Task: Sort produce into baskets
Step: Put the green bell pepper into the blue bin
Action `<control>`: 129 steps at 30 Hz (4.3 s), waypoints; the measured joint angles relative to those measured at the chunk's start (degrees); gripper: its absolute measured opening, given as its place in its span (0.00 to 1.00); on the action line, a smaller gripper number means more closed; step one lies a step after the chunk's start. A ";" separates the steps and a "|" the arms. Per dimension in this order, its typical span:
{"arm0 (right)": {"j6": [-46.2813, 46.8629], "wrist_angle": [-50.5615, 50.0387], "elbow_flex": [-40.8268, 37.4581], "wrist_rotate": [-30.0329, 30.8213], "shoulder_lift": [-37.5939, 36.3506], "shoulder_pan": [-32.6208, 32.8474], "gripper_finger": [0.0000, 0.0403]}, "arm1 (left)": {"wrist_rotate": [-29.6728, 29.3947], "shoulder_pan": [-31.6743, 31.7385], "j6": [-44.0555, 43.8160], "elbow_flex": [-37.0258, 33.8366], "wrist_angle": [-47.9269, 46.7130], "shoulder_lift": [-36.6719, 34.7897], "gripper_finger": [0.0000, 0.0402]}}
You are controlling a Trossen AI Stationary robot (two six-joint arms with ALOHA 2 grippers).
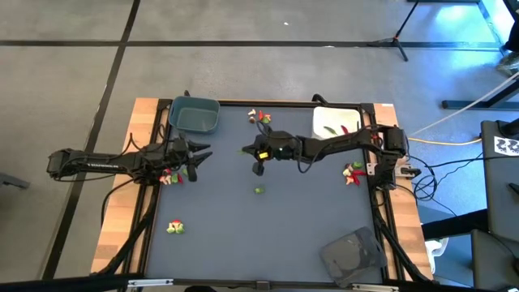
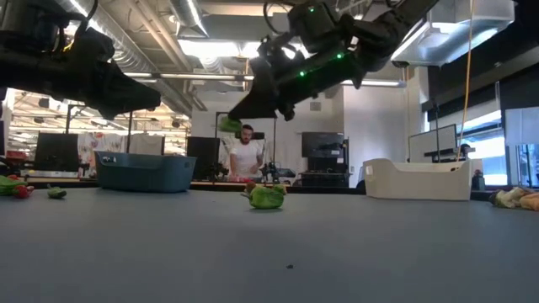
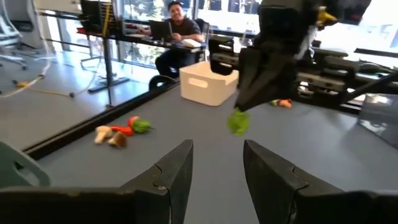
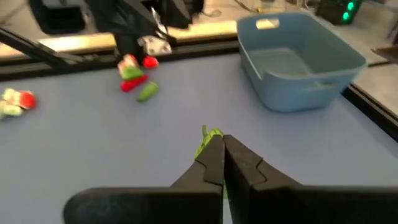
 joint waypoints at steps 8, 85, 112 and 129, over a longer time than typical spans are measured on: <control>-1.01 1.04 0.02 -0.96 0.46 -0.04 0.00 | -2.44 1.59 1.93 0.50 0.41 1.50 0.44; 1.98 11.90 0.07 -4.76 0.52 0.88 0.01 | 9.11 2.08 8.91 19.04 17.77 42.49 0.49; 2.07 -19.75 0.09 -3.36 -12.60 0.77 0.45 | -7.31 7.36 8.97 20.95 -12.49 27.47 0.12; 10.99 -39.79 0.02 0.89 -10.75 0.72 0.44 | -14.96 28.15 3.70 21.44 -19.14 30.62 0.22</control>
